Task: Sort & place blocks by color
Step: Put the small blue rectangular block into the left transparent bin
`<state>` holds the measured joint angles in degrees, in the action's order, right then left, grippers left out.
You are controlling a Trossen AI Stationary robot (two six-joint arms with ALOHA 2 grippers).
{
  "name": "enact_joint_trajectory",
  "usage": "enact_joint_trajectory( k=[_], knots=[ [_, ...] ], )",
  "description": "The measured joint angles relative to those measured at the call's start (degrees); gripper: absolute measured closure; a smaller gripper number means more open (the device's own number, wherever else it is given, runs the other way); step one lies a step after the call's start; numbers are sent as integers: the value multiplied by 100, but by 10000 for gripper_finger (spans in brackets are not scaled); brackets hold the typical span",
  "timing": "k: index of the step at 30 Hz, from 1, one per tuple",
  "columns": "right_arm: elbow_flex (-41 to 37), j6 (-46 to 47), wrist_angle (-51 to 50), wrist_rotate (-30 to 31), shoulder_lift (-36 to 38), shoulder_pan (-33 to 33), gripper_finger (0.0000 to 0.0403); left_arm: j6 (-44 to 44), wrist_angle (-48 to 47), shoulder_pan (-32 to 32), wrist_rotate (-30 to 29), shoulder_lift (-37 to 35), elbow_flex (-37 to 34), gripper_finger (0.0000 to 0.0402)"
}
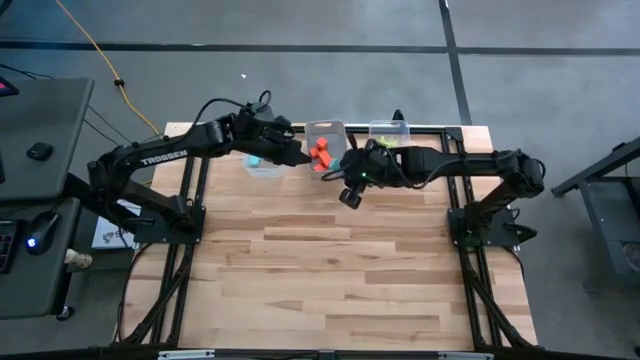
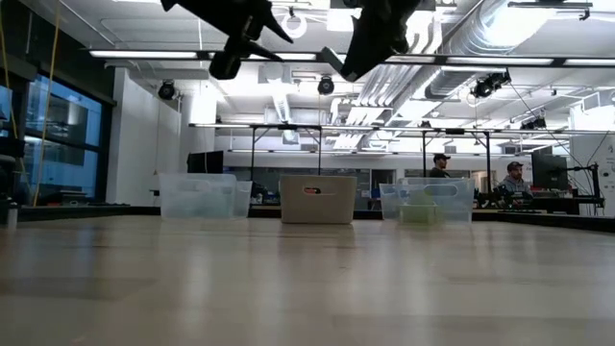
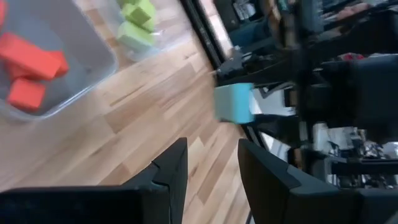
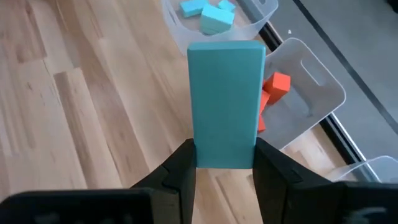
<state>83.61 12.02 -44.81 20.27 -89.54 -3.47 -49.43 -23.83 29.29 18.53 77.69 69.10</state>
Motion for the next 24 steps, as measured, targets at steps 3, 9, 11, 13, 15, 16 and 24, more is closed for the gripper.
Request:
enact_joint_trajectory(
  k=[3,9,11,13,15,16,24],
  knots=[
    [-4,-189,4,-211,-94,-82,302,-78,351,-118,-7,169,0,284],
    [-10,-459,-49,-286,-254,-111,302,-280,850,-255,82,523,2,284],
    [-11,-478,-32,-290,-287,-111,302,-295,871,-274,77,643,2,284],
    [-11,-486,-103,-295,-304,-111,302,-303,882,-275,76,744,2,284],
    [-11,-501,-88,-298,-306,-111,302,-306,876,-277,76,832,2,284],
    [-11,-501,-86,-311,-313,-111,302,-306,879,-279,78,883,2,284],
    [-11,-503,-128,-389,-357,-116,302,-296,1166,-283,268,1088,2,284]
  ],
)
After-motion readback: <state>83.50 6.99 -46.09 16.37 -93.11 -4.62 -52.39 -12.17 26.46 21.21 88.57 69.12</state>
